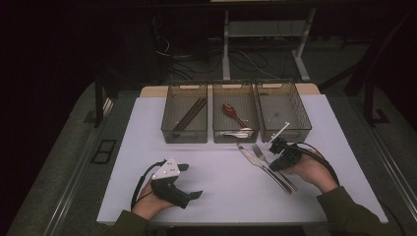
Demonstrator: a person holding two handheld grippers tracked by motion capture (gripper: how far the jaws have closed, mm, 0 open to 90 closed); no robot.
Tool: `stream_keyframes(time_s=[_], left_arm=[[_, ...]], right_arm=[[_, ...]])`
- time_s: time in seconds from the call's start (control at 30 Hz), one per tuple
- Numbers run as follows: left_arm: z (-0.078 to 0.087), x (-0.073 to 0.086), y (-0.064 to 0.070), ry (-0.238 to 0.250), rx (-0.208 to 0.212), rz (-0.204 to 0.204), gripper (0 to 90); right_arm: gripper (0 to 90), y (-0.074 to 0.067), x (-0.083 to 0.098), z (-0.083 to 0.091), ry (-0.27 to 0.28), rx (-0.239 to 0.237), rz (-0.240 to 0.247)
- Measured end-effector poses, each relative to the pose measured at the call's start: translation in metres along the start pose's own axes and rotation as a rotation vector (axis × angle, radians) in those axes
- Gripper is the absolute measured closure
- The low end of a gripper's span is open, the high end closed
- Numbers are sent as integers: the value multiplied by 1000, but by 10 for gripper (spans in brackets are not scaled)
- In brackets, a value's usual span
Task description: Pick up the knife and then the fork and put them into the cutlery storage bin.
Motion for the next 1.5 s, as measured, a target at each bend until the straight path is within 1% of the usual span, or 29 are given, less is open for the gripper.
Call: stream_keyframes(time_s=[0.13,0.23,0.43,0.47,0.6,0.77,0.8,0.87,1.03,1.17,1.2,1.33,1.5], left_arm=[[0,0,0,1,-1,1,0],[0,0,0,0,0,0,0],[0,0,0,-2,0,-1,0],[0,0,0,-1,0,0,0],[0,0,0,0,1,0,0],[0,0,0,0,1,1,0],[0,0,0,0,1,1,0],[0,0,0,-1,1,0,0],[0,0,0,-1,0,0,0],[0,0,0,-1,0,0,0],[0,0,0,-1,0,0,0],[0,0,0,-1,0,0,0],[0,0,0,-2,1,0,0]], right_arm=[[807,0,-1,0,-14,1,-3],[812,-2,-2,0,-29,19,-1],[831,-6,-7,-2,-88,63,21],[833,-6,-8,-2,-94,70,16],[840,-6,-8,-2,-101,70,2],[841,-3,-6,0,-85,42,-11],[841,-3,-6,0,-82,35,-5],[841,-2,-4,1,-80,38,-8],[841,1,-2,6,-39,33,0],[842,4,-2,13,10,34,0],[841,5,-2,15,23,27,-5],[841,9,0,20,61,25,-16],[841,12,0,26,120,13,-11]])
Point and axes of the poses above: each handheld gripper's, and its own axes: z roughly backward along the jaws, x roughly out of its underside, y roughly to its right, the point moved 5 cm from there along -z, roughly forward along the jaws, and after that the axes turned 1 degree about -y, right-handed, at the moved point
